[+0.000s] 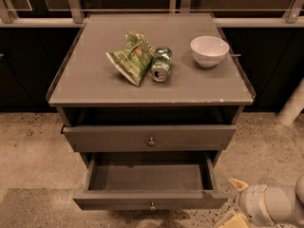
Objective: Close middle drawer
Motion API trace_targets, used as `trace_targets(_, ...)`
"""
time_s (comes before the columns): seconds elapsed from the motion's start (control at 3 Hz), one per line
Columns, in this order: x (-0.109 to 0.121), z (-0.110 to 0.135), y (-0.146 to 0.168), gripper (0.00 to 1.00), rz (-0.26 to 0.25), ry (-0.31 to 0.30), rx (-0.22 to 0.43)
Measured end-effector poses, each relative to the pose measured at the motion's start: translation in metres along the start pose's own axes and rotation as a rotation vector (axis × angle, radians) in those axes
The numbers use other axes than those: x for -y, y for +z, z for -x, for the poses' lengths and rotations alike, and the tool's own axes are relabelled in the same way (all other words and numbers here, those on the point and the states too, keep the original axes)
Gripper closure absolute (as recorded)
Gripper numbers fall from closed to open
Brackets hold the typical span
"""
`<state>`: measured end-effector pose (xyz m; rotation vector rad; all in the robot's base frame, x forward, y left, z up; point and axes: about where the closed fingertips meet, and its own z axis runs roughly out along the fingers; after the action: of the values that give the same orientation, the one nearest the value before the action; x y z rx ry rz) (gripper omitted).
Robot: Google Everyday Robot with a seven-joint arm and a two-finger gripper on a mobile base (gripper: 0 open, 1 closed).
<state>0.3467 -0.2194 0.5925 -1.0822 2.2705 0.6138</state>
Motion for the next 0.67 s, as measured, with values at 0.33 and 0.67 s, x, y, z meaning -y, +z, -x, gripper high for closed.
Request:
trace_targets(0.33, 0.008, -0.005, -0.003, 0.0, -0.013, 0.018, 0.004)
trace_targets(0.67, 0.045, -0.024, 0.017, 0.0, -0.018, 0.072, 0.008)
